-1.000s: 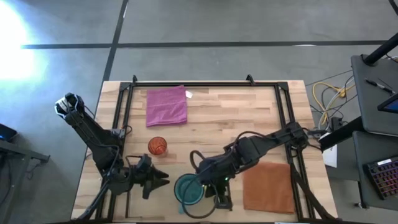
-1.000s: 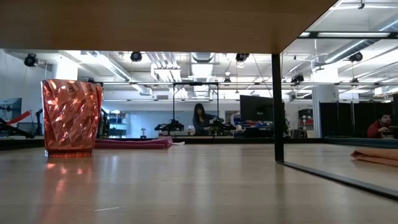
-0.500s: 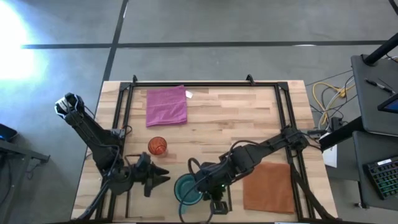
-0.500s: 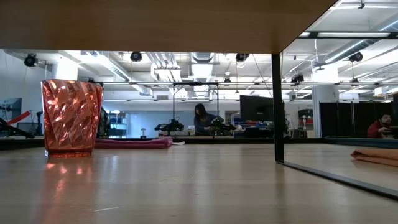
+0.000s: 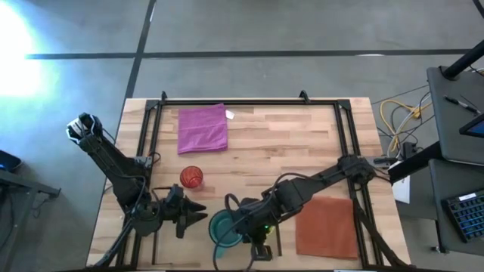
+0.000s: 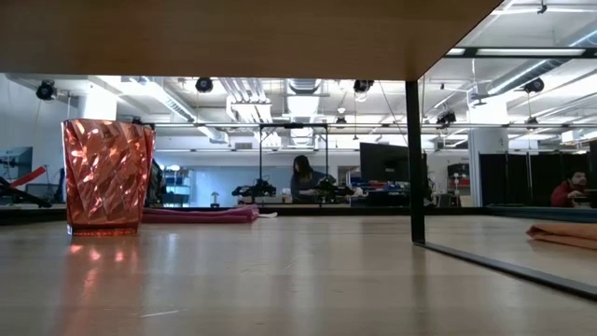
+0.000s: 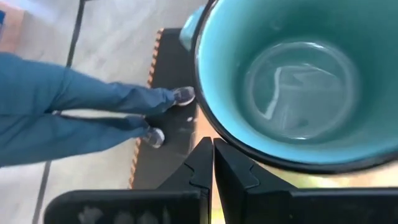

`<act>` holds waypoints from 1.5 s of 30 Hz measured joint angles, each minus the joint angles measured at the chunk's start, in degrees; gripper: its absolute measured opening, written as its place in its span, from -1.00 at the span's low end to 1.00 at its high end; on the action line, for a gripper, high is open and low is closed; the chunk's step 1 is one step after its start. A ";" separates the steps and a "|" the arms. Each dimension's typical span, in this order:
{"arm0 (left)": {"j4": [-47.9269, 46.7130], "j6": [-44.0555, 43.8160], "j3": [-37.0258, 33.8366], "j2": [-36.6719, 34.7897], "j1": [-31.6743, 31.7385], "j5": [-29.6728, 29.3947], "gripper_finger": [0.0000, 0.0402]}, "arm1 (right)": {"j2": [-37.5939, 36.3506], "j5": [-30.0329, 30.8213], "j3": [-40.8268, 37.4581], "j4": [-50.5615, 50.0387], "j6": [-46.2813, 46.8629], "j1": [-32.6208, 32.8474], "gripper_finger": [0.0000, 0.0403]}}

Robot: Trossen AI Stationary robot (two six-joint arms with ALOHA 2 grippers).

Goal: Stack small to large cups/mugs on shelf
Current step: Put the blue mug on the shelf, then adjust the mugs on the shelf

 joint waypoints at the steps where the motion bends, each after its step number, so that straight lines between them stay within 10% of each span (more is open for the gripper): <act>1: -0.02 0.00 0.00 0.00 0.00 0.00 -0.25 | -0.13 0.62 0.04 -0.04 0.00 -0.24 -0.96; 34: 0.09 -0.42 0.00 -0.02 -0.02 1.28 -0.25 | -3.80 3.04 0.57 -2.12 -4.03 -3.48 -0.96; 45: 1.05 -0.39 0.00 -0.02 -0.07 1.57 -0.25 | -5.34 17.75 0.59 -23.78 -4.62 -4.42 -0.96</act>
